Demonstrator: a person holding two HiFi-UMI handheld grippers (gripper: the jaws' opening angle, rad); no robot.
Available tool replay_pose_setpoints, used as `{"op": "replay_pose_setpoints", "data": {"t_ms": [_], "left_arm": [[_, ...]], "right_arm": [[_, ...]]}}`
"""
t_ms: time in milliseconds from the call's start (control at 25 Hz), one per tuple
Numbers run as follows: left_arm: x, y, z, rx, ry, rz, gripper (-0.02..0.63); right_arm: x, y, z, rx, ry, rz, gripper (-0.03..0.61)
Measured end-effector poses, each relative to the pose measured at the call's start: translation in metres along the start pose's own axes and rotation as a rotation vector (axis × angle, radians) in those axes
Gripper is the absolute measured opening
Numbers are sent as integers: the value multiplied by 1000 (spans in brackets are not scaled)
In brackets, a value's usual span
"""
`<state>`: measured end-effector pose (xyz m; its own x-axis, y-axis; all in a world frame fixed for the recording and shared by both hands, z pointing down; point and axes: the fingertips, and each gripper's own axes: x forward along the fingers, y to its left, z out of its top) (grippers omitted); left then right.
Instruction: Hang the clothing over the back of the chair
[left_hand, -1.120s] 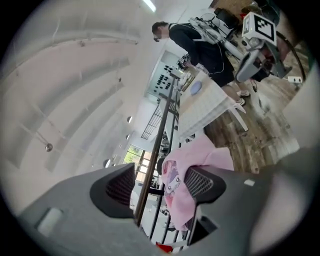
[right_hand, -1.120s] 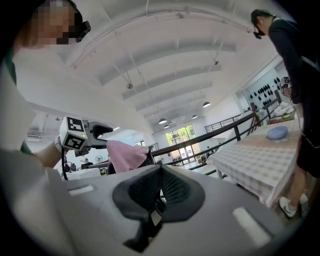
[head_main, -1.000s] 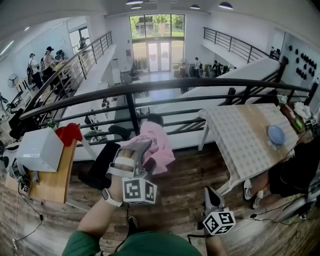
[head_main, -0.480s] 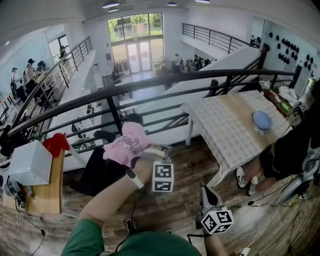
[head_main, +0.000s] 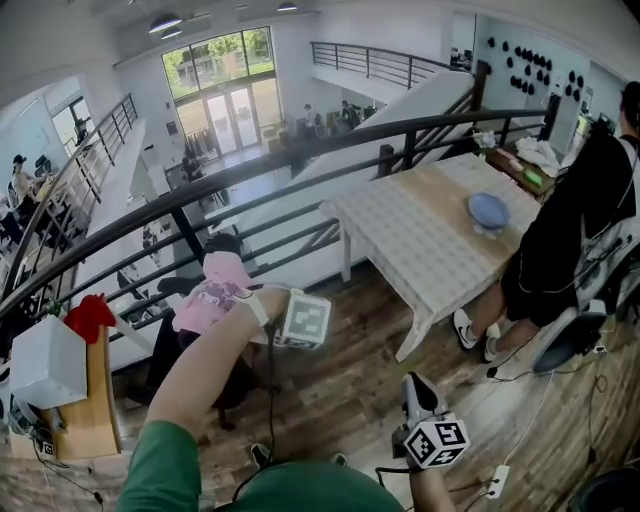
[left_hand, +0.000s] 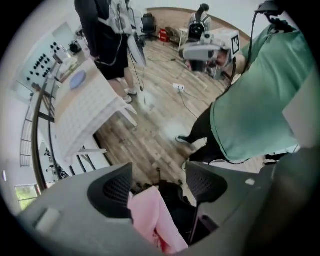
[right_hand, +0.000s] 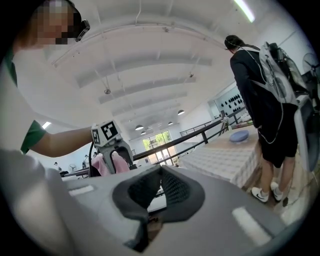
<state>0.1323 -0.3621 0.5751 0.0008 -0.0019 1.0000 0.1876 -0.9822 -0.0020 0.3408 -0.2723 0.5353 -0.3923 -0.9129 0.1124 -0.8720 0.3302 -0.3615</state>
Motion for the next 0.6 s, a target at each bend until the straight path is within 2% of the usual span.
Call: {"op": "replay_pose_setpoints", "data": {"t_ms": [120,240,320,440,480,600], "left_arm": [[-42,30,9,-2,-82,184,344],[-77,43,17,25,-141,313,344],[-97,48,24,29,-210,403,344],[-125,56,22,-26,-331,602,335],[-133,56,16,-57,-368,675,304],[-150,43,-4,-180,-494,857,144]], "right_arm": [[-5,-1,2,-5,-6,-3,-9],[-2,2,5,-7,-13,12,-9],[3,5,4,-6,-8,24,-9],[13,11,-2,-5,11,46,-9],[16,14,-4,-6,17,54,-9],[28,24,-7,-17,30,84,-9]]}}
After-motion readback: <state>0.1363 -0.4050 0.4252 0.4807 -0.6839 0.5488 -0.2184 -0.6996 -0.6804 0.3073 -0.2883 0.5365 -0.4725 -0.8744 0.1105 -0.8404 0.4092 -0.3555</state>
